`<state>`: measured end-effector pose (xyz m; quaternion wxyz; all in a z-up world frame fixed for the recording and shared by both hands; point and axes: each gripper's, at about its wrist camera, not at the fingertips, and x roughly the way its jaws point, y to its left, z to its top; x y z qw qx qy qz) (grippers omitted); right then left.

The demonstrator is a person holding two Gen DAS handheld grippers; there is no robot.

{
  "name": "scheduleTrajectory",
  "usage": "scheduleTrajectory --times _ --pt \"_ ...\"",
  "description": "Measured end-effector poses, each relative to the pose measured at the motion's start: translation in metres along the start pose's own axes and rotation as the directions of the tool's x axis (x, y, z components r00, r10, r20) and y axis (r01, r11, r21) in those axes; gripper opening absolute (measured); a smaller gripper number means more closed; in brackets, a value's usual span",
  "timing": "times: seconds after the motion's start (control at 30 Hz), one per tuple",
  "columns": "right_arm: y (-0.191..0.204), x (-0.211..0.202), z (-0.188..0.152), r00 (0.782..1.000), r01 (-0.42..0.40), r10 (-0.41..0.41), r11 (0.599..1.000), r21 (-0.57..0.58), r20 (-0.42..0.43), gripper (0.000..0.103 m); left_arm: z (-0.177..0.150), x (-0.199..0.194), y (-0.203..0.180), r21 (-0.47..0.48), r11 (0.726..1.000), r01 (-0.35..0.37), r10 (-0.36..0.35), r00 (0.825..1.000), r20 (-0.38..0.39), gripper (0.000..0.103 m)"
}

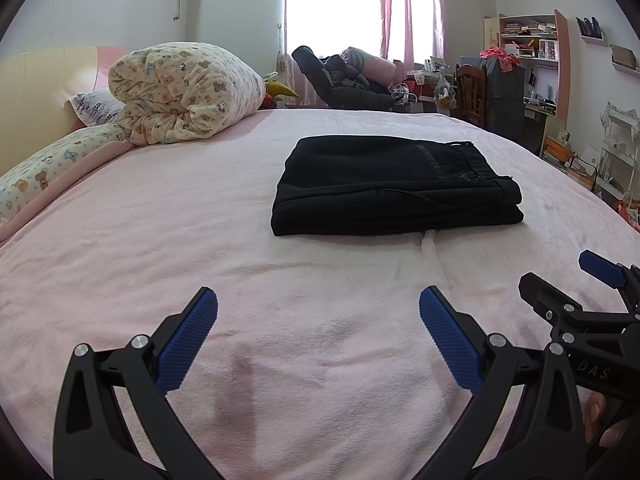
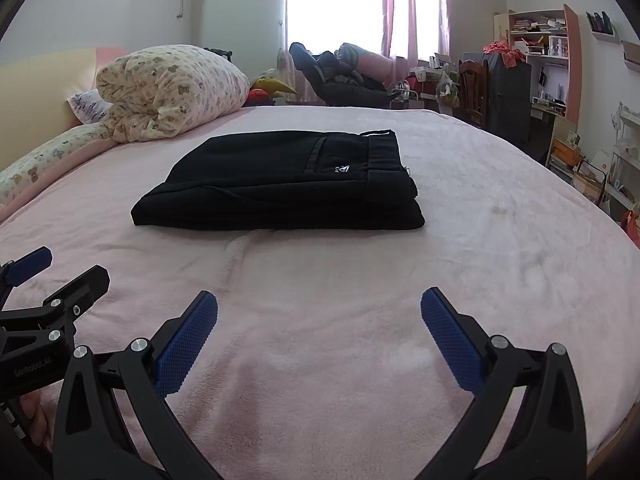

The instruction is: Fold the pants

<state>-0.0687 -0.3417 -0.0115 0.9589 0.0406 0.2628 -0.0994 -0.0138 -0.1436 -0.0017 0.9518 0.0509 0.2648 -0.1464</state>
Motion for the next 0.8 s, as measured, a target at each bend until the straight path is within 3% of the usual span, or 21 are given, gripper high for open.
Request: scheduleTrajectory --times 0.8 --pt "-0.0080 0.0017 0.0024 1.000 -0.005 0.005 1.000 0.012 -0.016 0.102 -0.0007 -0.0012 0.0016 0.008 1.000 -0.002 0.002 1.000 0.004 0.101"
